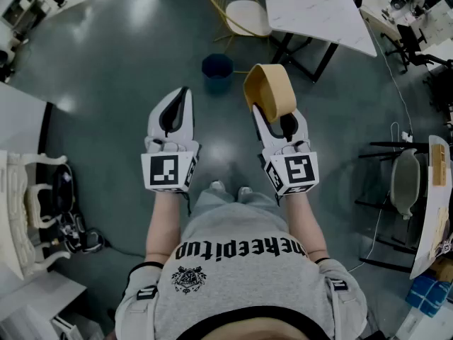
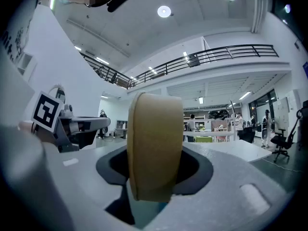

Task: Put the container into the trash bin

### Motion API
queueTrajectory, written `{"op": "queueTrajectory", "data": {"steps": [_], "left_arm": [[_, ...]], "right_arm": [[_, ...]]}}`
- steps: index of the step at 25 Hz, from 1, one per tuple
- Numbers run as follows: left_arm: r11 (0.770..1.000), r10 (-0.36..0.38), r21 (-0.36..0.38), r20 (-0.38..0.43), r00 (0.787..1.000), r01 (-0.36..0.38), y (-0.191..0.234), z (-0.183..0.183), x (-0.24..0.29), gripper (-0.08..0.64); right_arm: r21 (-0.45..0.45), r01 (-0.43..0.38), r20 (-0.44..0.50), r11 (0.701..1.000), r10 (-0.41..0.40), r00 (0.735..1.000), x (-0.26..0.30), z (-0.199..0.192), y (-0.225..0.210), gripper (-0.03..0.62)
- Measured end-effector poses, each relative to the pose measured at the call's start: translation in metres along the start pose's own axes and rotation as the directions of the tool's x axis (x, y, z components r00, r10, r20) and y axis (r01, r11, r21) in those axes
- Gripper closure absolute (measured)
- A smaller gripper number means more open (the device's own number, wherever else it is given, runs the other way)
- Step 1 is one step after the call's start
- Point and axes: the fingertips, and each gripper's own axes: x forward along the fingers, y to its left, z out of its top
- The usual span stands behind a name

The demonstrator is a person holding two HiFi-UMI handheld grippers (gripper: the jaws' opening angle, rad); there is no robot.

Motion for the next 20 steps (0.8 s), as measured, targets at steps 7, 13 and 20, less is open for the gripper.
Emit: {"op": "queueTrajectory", "data": {"steps": [7,13,20], "left_arm": [[1.000,-0.014,0.008,0.002,1.000,0.014,0.011,-0.003,0.004,0.540],[1.000,-0.018,0.001,-0.002,1.000,0.018,0.019,-0.007,0.005,0.540],[1.000,-0.027,-0.005,-0.004,1.000,0.027,0.035,-0.013,-0.003,0.540]], "right_arm": [[0.003,0.007,0.009,1.000,-0.007,1.000,0.014,0.000,0.004,0.391],[0.006,0.013,0.009,1.000,-0.013,1.000,0.022,-0.001,0.007,0.391],[0.034,0.026,0.032,0.999,-0.027,0.999,0.028,-0.004,0.020,0.390]]}}
